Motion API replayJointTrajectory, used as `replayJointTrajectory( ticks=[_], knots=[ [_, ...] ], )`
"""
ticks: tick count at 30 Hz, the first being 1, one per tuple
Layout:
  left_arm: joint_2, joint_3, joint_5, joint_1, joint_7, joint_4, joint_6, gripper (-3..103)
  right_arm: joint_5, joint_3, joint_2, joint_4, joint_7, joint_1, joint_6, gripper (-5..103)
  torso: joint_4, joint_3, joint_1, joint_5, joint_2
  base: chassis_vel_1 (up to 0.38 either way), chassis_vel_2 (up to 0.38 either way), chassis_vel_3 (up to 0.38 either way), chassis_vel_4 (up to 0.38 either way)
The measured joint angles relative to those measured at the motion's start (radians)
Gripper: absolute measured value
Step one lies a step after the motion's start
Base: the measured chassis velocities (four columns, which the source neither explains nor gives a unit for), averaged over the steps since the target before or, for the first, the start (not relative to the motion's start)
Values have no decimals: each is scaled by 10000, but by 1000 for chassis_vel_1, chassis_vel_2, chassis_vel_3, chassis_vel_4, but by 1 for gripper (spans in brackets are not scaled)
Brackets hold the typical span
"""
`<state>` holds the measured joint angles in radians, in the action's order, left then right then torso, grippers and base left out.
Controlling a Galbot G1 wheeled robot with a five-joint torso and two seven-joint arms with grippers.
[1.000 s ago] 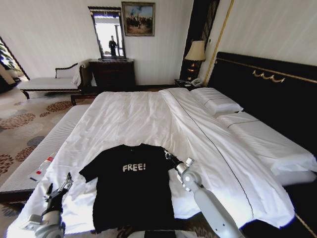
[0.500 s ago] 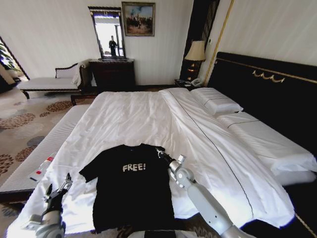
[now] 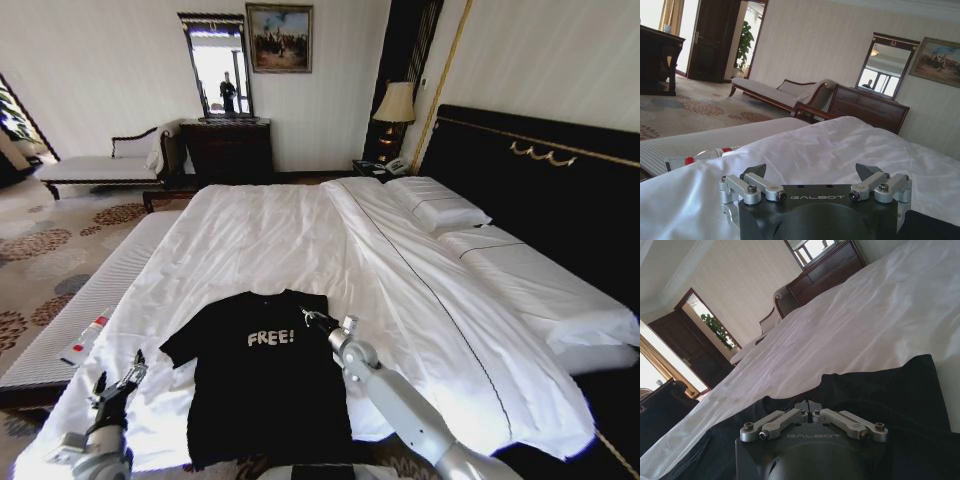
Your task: Fold the clothes on the bed.
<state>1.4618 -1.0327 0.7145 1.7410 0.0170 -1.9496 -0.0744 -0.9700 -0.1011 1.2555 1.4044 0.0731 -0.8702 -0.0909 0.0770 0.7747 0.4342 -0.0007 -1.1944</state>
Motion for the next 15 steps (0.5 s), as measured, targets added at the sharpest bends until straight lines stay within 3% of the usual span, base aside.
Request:
replayJointTrajectory(
  ticks=[15],
  knots=[
    [-41,-32,122,44,23,-81,-13,100,-101,-762,-449,-118,491,370,122,0,0,-1,-1,0,0,0,0,0,0]
  ],
)
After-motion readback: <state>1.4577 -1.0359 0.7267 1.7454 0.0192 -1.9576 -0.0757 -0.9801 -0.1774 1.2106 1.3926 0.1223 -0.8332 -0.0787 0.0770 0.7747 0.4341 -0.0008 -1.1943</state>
